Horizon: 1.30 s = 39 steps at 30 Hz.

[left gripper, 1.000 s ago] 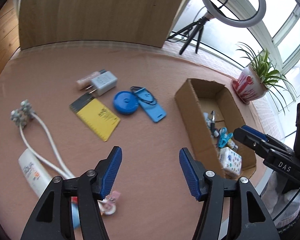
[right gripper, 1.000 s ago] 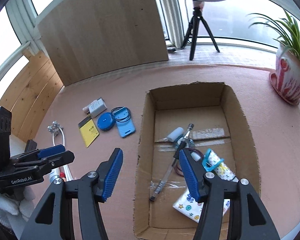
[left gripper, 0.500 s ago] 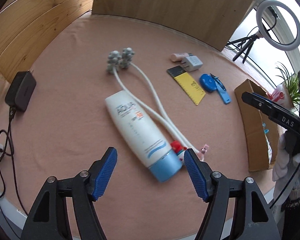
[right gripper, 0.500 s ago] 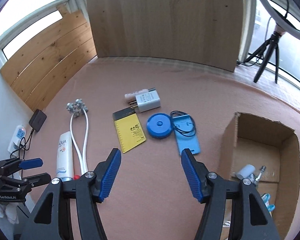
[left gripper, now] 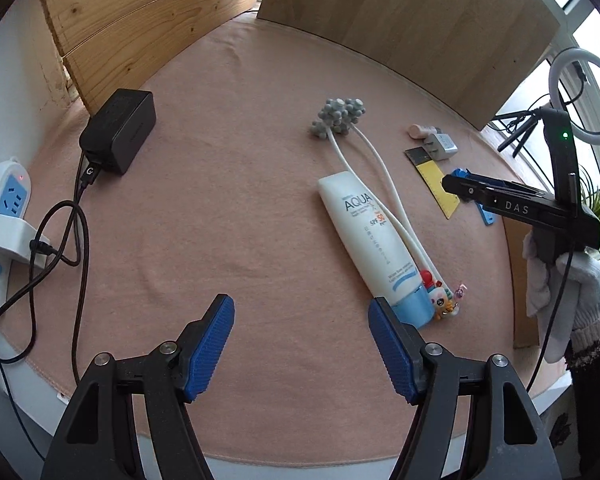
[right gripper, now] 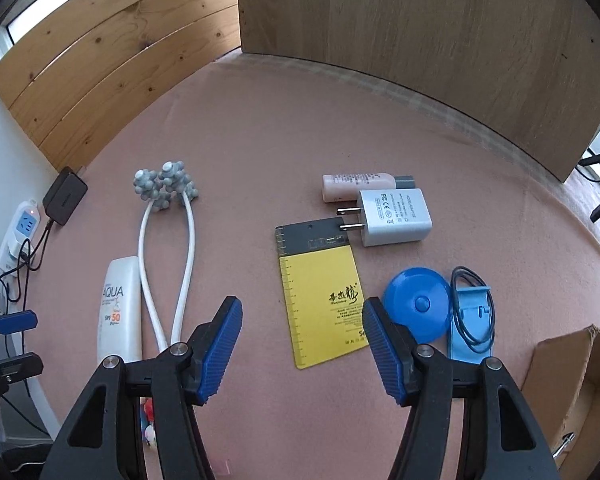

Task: Organize objects
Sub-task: 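Withdraw both tools from the box back over the pile, then lower the right tool onto the yellow card and close it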

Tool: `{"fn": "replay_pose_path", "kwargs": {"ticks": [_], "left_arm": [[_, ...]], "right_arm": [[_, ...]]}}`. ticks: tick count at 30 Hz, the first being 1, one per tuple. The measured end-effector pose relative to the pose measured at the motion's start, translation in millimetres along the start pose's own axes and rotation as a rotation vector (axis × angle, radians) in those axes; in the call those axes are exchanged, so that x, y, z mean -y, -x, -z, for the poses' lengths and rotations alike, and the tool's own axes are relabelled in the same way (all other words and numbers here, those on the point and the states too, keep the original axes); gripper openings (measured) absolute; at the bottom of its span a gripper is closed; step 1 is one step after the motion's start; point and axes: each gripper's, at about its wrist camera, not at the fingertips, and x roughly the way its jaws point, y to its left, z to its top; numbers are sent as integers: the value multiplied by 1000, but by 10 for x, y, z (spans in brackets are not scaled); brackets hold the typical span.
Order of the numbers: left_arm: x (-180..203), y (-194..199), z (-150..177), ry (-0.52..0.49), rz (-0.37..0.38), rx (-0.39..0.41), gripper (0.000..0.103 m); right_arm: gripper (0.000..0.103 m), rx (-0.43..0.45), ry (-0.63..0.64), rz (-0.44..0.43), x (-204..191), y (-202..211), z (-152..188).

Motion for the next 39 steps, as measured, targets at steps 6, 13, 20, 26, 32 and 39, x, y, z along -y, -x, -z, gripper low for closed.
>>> {"fn": "replay_pose_path", "kwargs": {"ticks": [6,13,20,26,32,39], "left_arm": [[-68,-17,-2,16,7,-6,73],[-112,-38,-6,24,11,-10,73],[-156,-31,-5,18,21,-19,73],[-123,-42,3,10,31,-24,73],[-104,-47,-4,4,42,-22,73],[-59,-53,-16,-10,57,-30,73]], "right_arm": [[59,-37,11,-4,59,-181,-163],[59,-86,-15,-56,146,-366,-301],[64,-115,-7,-70,184,-459,-376],[65,-149,18,-76,136,-463,-352],[64,-192,63,-91,5,-435,-266],[45,-182,75,-14,-85,-376,-148]]}}
